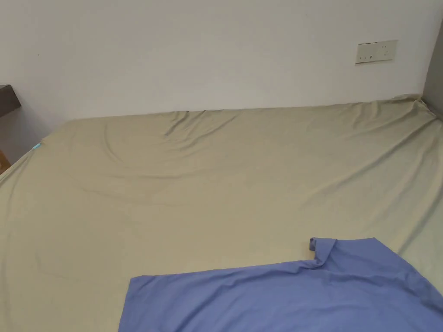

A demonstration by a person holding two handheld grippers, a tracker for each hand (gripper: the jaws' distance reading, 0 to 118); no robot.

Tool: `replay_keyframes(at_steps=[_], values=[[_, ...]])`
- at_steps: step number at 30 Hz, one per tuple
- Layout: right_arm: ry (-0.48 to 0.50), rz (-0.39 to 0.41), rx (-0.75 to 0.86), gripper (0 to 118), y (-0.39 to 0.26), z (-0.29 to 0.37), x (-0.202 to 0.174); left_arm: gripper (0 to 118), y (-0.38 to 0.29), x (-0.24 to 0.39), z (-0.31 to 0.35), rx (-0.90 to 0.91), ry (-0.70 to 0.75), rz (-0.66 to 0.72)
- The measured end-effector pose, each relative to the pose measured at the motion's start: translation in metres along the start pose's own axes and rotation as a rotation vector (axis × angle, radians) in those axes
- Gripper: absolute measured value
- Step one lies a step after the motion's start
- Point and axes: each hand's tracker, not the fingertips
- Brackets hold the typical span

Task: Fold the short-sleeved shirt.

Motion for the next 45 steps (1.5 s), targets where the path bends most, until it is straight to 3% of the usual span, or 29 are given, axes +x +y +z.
replay_keyframes(at_steps=[1,2,3,5,9,14,17,18,19,20,21,22,23,25,27,30,31,33,34,37,41,45], values=[[0.031,-0.001,0.062,69,0.009,0.001,-0.009,62,0.012,0.003,0.001,0.029,-0.022,0.0],[0.065,0.003,0.102,26,0.016,0.001,-0.015,15,0.021,0.009,0.002,0.053,-0.035,0.002],[0.084,0.003,0.135,3,0.02,-0.004,-0.018,0,0.033,0.013,-0.004,0.06,-0.053,-0.007],[0.066,-0.011,0.14,2,0.029,-0.011,-0.031,0,0.051,0.019,-0.023,0.064,-0.03,-0.015],[0.14,-0.042,0.15,1,0.038,-0.027,-0.049,0,0.099,0.025,-0.091,-0.049,-0.051,-0.061],[0.147,0.005,0.13,1,0.038,-0.039,-0.064,0,0.144,0.008,-0.195,-0.225,-0.075,-0.009],[0.155,0.003,0.107,1,0.036,-0.043,-0.065,0,0.154,0.0,-0.237,-0.231,-0.08,0.046],[0.148,0.007,0.101,1,0.035,-0.044,-0.066,4,0.158,-0.005,-0.252,-0.265,-0.086,0.074],[0.144,0.01,0.095,1,0.034,-0.045,-0.065,31,0.16,-0.006,-0.264,-0.288,-0.073,0.073],[0.139,0.009,0.09,1,0.034,-0.046,-0.065,90,0.159,-0.004,-0.275,-0.322,-0.064,0.051],[0.134,0.006,0.085,1,0.033,-0.047,-0.064,118,0.155,0.0,-0.286,-0.358,-0.021,-0.013],[0.134,0.008,0.075,1,0.032,-0.048,-0.063,115,0.158,-0.006,-0.298,-0.324,0.009,-0.059],[0.131,0.013,0.062,1,0.032,-0.05,-0.063,106,0.159,-0.004,-0.307,-0.33,0.022,-0.092],[0.118,0.023,0.049,1,0.029,-0.05,-0.062,104,0.157,-0.002,-0.321,-0.373,0.042,-0.108],[0.113,0.026,0.037,1,0.027,-0.051,-0.062,85,0.152,0.008,-0.319,-0.382,0.013,-0.091],[0.102,0.015,0.018,1,0.023,-0.055,-0.059,81,0.148,0.013,-0.318,-0.371,0.026,-0.1],[0.102,0.013,0.015,1,0.022,-0.056,-0.058,73,0.149,0.013,-0.313,-0.374,0.019,-0.091],[0.103,0.008,0.007,1,0.02,-0.059,-0.056,26,0.152,0.009,-0.302,-0.364,-0.003,-0.089],[0.105,0.005,0.003,1,0.018,-0.062,-0.055,13,0.154,0.016,-0.294,-0.359,-0.01,-0.097],[0.117,-0.012,-0.01,1,0.017,-0.077,-0.051,5,0.149,0.022,-0.278,-0.361,-0.036,-0.107],[0.13,-0.031,-0.039,1,0.026,-0.112,-0.044,3,0.156,0.033,-0.252,-0.298,-0.051,-0.134],[0.112,0.029,-0.12,1,0.05,-0.18,-0.026,3,0.165,0.029,-0.236,-0.221,-0.085,-0.093]])
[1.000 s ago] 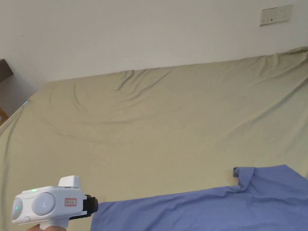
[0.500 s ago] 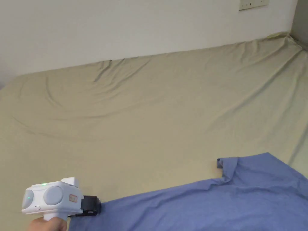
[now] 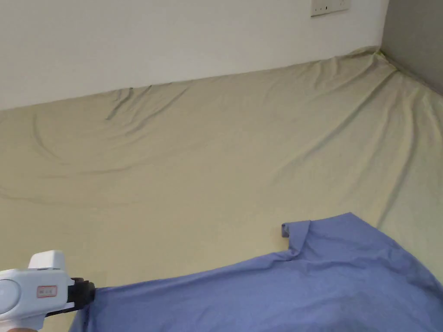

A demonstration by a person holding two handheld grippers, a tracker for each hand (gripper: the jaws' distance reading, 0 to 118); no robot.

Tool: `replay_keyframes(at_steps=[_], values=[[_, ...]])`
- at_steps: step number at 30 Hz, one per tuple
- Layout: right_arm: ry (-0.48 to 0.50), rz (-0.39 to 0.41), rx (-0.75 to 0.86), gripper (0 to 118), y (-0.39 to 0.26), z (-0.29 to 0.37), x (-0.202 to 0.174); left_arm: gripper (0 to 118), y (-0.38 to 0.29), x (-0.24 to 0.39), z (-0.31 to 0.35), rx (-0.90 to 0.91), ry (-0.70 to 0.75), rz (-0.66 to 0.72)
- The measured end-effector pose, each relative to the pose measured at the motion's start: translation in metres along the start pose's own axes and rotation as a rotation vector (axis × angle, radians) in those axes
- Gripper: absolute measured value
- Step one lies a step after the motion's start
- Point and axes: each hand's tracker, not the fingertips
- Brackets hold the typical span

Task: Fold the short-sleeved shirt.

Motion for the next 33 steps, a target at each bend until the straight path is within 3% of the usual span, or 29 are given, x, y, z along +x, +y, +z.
replay_keyframes(at_steps=[4,5,6,8,9,15,16,18,19,21,27,31,33], values=[[0.006,-0.013,-0.132,1,0.05,-0.076,0.018,3,0.012,0.001,0.002,0.006,0.003,-0.038],[-0.005,0.013,-0.174,10,0.06,-0.093,0.019,3,0.013,0.002,0.002,0.01,0.01,-0.045],[-0.028,0.039,-0.203,36,0.071,-0.105,0.016,3,0.014,0.004,0.002,0.009,0.009,-0.046],[-0.031,0.102,-0.245,102,0.086,-0.134,0.011,3,0.015,0.005,0.003,0.011,0.006,-0.05],[-0.03,0.124,-0.27,113,0.092,-0.153,0.011,3,0.011,0.01,0.007,0.009,0.0,-0.051],[-0.059,0.064,-0.325,100,0.108,-0.206,0.002,3,0.009,0.01,-0.006,-0.007,0.02,-0.055],[-0.055,0.05,-0.356,93,0.107,-0.211,-0.002,3,0.008,0.009,-0.007,-0.01,0.017,-0.049],[-0.027,0.056,-0.432,67,0.102,-0.22,-0.008,3,0.007,0.009,-0.006,-0.02,0.015,-0.032],[-0.089,0.121,-0.396,58,0.101,-0.216,-0.016,3,0.006,0.009,-0.006,-0.022,0.015,-0.031],[-0.005,0.187,-0.355,1,0.102,-0.207,-0.024,3,0.006,0.009,-0.009,-0.023,0.018,-0.03],[-0.041,0.208,-0.221,1,0.1,-0.16,-0.03,3,0.006,0.011,-0.002,0.007,0.016,-0.033],[-0.024,0.146,-0.142,1,0.097,-0.115,-0.014,3,-0.002,0.015,0.014,0.043,0.044,-0.084],[-0.041,0.19,-0.082,1,0.088,-0.08,-0.012,3,-0.009,0.012,0.027,0.076,0.013,-0.081]])
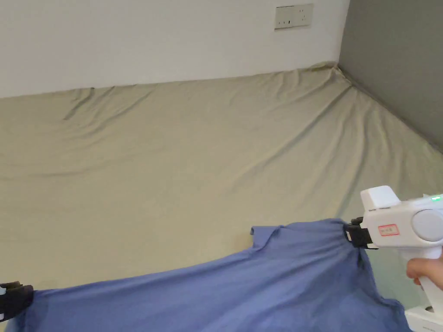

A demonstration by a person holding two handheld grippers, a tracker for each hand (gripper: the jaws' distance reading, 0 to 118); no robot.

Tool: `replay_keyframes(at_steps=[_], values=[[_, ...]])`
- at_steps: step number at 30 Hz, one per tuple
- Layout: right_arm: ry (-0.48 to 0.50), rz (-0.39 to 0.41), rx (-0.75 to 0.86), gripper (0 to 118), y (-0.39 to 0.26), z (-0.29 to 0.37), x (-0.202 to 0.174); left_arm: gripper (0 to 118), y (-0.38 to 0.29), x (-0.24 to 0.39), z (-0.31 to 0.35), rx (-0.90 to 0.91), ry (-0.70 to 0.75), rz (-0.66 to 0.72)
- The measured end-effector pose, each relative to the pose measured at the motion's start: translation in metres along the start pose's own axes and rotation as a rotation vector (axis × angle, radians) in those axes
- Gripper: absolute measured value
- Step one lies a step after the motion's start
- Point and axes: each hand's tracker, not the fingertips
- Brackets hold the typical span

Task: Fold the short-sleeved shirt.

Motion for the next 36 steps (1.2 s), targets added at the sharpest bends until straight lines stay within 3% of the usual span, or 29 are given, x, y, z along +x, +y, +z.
replay_keyframes(at_steps=[4,6,10,15,20,25,30,36], values=[[-0.024,-0.017,0.092,1,-0.038,0.071,0.006,3,-0.019,-0.007,0.038,0.07,-0.045,0.022],[0.004,-0.081,0.118,1,-0.063,0.099,0.014,3,-0.033,-0.011,0.057,0.088,-0.06,0.038],[0.022,-0.104,0.116,1,-0.114,0.154,0.007,3,-0.07,-0.019,0.092,0.098,-0.089,0.044],[0.044,-0.16,0.013,1,-0.175,0.186,-0.004,3,-0.127,-0.008,0.125,0.041,-0.094,0.007],[0.073,-0.21,-0.131,1,-0.237,0.179,0.003,3,-0.186,-0.01,0.131,-0.065,-0.118,0.066],[0.1,-0.175,-0.292,1,-0.277,0.155,0.003,3,-0.234,-0.021,0.117,-0.185,-0.119,0.141],[0.08,-0.166,-0.333,1,-0.289,0.143,-0.003,3,-0.26,-0.019,0.105,-0.243,-0.107,0.148],[0.033,-0.053,-0.362,1,-0.286,0.135,-0.019,3,-0.267,-0.018,0.099,-0.253,-0.092,0.185]])
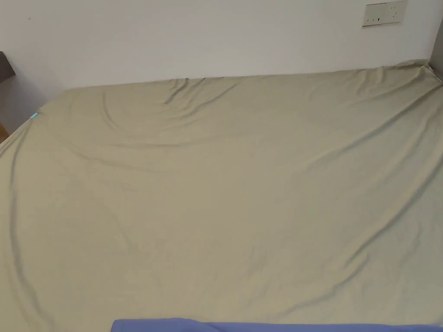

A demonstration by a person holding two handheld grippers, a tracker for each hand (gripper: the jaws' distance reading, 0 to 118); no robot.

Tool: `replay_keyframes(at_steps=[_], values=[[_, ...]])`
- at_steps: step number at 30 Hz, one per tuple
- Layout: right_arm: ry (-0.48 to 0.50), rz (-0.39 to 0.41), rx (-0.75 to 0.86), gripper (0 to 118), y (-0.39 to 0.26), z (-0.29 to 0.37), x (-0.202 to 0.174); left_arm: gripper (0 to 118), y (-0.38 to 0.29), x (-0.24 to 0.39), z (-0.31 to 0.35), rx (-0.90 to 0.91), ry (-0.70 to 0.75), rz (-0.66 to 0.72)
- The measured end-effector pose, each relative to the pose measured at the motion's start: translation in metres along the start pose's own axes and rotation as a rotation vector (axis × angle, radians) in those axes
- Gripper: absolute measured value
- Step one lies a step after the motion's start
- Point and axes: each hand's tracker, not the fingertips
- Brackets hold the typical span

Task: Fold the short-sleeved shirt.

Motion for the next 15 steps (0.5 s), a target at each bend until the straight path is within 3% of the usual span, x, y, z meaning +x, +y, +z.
replay_keyframes(at_steps=[2,3,4,5,6,7,9,11,13,15], values=[[-0.003,0.0,-0.005,1,0.0,-0.004,0.001,6,-0.001,0.004,0.001,0.002,0.008,-0.012],[-0.003,-0.002,-0.009,1,0.002,-0.001,0.002,15,-0.002,0.007,0.002,0.007,0.019,-0.034],[-0.004,-0.008,-0.015,1,0.004,0.003,0.003,33,0.001,0.002,0.006,0.029,0.035,-0.072],[-0.017,-0.024,-0.014,4,0.006,0.012,-0.001,78,0.0,0.007,0.016,0.08,0.077,-0.106],[-0.029,-0.029,0.001,10,0.01,0.024,-0.002,108,0.001,0.011,0.026,0.12,0.111,-0.114],[-0.045,-0.032,0.075,22,0.016,0.045,-0.004,118,0.004,0.014,0.041,0.161,0.113,-0.111],[-0.113,-0.028,0.246,63,0.034,0.094,-0.009,113,0.012,0.014,0.077,0.313,0.016,-0.058],[-0.11,-0.074,0.422,93,0.047,0.127,-0.008,116,0.023,0.018,0.103,0.38,0.002,0.012],[-0.057,-0.107,0.547,106,0.058,0.15,-0.006,116,0.03,0.027,0.132,0.472,0.011,0.005],[0.003,-0.108,0.612,101,0.067,0.163,-0.007,115,0.033,0.035,0.148,0.534,0.024,-0.008]])
